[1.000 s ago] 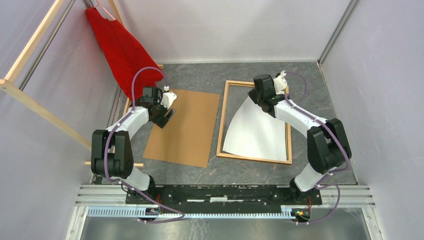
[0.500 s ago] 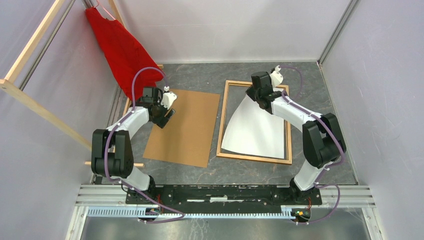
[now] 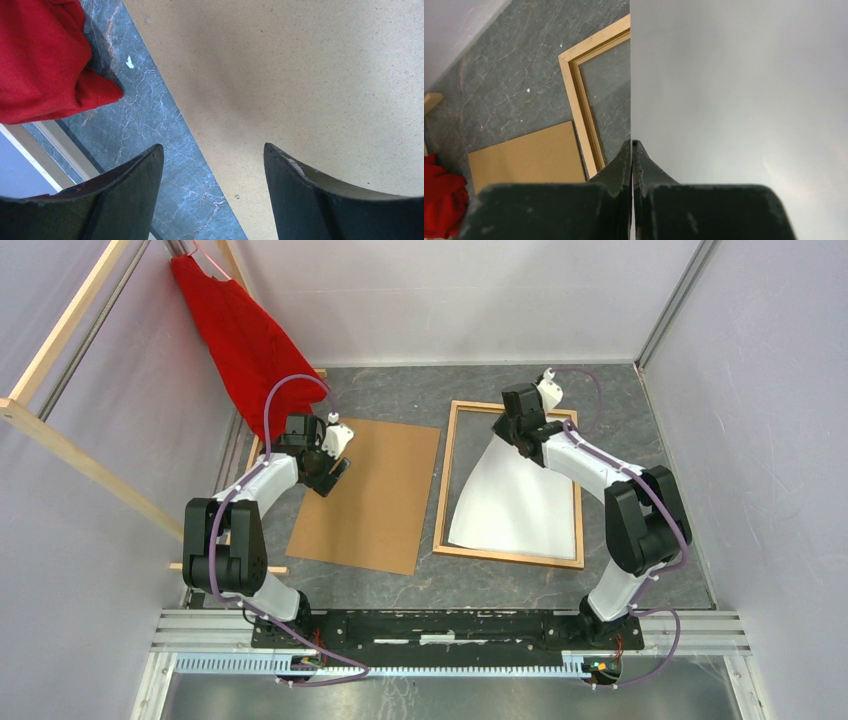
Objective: Put the photo into the frame
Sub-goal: Turn over the photo from the photo frame.
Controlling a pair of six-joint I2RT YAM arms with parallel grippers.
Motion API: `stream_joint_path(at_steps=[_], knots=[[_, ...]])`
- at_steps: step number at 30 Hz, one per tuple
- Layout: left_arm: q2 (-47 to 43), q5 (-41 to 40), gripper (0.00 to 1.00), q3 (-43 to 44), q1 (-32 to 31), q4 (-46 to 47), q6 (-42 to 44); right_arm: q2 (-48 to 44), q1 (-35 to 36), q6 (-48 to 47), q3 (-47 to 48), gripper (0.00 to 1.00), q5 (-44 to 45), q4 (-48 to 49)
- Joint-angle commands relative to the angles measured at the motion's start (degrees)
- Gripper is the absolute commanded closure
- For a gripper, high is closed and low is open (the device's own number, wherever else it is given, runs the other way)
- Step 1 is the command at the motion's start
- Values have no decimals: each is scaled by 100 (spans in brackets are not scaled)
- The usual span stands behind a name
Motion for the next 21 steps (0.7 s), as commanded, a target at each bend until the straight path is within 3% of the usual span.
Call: stream_joint_path(at_steps=[1,6,7,9,14,18,21], knots=[[4,5,21,-34,-19,146,-53,188,-32,-488,500,100,-53,-259],[-22,5,21,-38,-19,139,-54,286,-38,-559,501,99,-337,-228],[-22,1,20,-40,-19,140,-53,293,-36,-566,511,95,-392,-225],[-22,5,19,-48,-19,146,-39,313,-35,-645,527,66,-453,-232],[-31,2,17,-57,-19,145,-36,308,-38,-759,599,22,-552,-219],[-28,1,16,-49,-19,145,-35,324,-35,-843,698,3,-653,-216],[-9,6,16,-22,-19,113,-36,343,-28,-942,781,2,-723,-235]])
